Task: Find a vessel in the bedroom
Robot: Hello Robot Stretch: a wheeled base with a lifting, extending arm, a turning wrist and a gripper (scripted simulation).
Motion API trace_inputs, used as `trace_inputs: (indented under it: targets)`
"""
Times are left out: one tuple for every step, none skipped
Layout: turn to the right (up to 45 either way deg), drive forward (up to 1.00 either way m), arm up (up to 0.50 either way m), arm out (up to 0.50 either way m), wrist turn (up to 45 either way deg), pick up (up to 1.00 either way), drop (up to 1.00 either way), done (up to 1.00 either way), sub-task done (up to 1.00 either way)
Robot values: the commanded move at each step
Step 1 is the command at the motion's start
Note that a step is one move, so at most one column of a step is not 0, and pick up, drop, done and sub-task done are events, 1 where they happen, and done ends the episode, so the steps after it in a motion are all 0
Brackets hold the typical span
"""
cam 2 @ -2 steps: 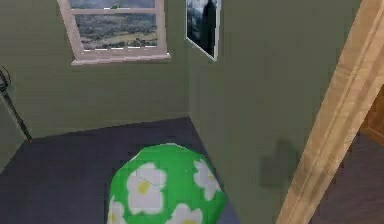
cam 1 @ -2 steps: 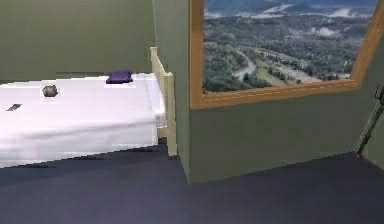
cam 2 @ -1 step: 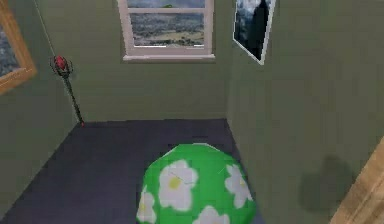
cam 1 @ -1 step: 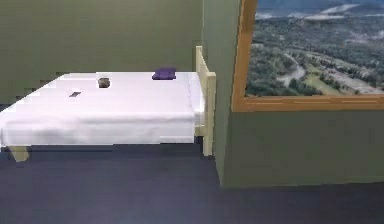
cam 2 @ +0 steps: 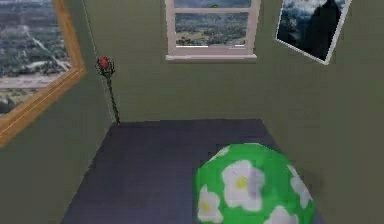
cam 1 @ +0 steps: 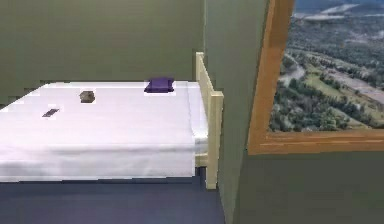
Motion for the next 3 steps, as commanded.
trace_inputs:
  targets:
    - [-45.0, 0.00, 0.00, 0.00, 0.0, 0.00, 0.00, 0.00, 0.00]
    - [0.0, 0.45, 0.00, 0.00, 0.0, 0.00, 0.00, 0.00, 0.00]
    - [-33.0, 0.00, 0.00, 0.00, 0.0, 0.00, 0.00, 0.00, 0.00]
